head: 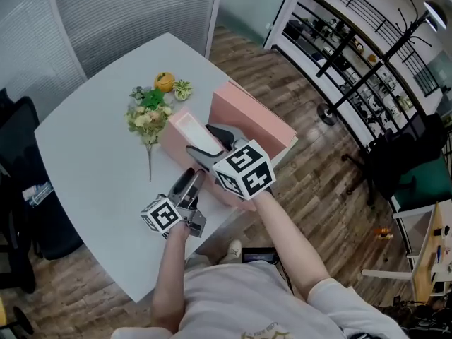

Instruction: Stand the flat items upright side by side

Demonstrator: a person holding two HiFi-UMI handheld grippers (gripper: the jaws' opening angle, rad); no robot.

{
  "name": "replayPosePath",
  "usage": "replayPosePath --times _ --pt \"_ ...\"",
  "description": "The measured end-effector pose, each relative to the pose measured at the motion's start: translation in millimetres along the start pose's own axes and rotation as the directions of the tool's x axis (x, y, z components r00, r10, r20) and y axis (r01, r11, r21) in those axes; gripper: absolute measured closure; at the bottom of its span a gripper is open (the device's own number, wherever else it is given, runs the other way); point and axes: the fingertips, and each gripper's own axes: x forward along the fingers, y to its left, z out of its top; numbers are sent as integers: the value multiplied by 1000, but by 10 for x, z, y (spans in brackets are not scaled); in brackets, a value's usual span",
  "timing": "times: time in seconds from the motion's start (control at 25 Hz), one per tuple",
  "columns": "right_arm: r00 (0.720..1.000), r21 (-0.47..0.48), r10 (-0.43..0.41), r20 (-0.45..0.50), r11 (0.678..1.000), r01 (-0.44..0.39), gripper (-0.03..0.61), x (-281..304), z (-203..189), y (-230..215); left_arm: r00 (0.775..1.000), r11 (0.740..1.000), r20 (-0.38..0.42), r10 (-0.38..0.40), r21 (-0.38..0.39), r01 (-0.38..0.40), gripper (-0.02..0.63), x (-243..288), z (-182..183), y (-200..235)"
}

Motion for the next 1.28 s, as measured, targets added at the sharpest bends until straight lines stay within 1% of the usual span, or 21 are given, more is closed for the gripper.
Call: replayPosePath --times 0.08,0.12,0.16,0.2,0.24,0.32,0.4,0.52,0.6,0.64,0.76,0.84,0.92,1.04,1.16,1.28 --pt "996 26 -30 86 999 27 292 -91 75 -68 1000 1000 7 15 0 -15 342 0 -3 13" --pt "989 41 -67 130 997 62 395 -143 98 -128 1000 1000 13 24 1 -24 344 -13 3 18" --pt "983 50 -109 148 994 102 561 -178 77 -188 1000 1000 17 23 8 -24 381 -24 7 3" --pt "982 47 -130 138 991 124 561 -183 16 -212 1000 1000 16 8 25 -8 371 -22 7 -44" --pt "987 41 -113 115 993 109 561 -161 -56 -178 1000 999 14 -17 46 17 360 -4 7 -113" --pt "996 37 -32 89 999 29 560 -90 -123 -45 999 996 13 -52 78 51 347 54 17 -203" --pt "997 34 -3 72 999 0 560 -23 -131 -17 999 995 1 -48 90 47 348 85 14 -163" --pt "998 42 14 55 999 -16 560 2 -151 -56 1000 997 -7 -18 71 18 347 55 -23 -66" --pt "998 40 33 46 999 -35 552 16 -158 -55 1000 998 7 -6 58 6 347 21 -17 -25" --pt "998 36 42 37 998 -43 534 32 -162 -48 1000 998 14 -2 55 2 347 10 -3 -8" --pt "998 -7 61 -15 998 -61 420 81 -199 2 999 999 33 5 53 -7 347 1 56 27" --pt "997 -51 52 -53 997 -55 346 115 -223 20 999 999 46 9 50 -11 347 -8 105 37" --pt "996 -98 29 -89 994 -38 294 166 -237 22 999 999 53 12 46 -14 348 -22 142 58" --pt "990 -156 6 -143 987 -28 272 228 -249 4 998 999 58 13 39 -15 347 -40 165 84" --pt "980 -152 -7 -201 988 -25 265 290 -270 -74 998 999 61 12 33 -14 347 -35 179 97" --pt "957 -147 5 -289 988 -50 250 409 -370 -85 998 999 58 9 30 -11 347 -16 188 110"
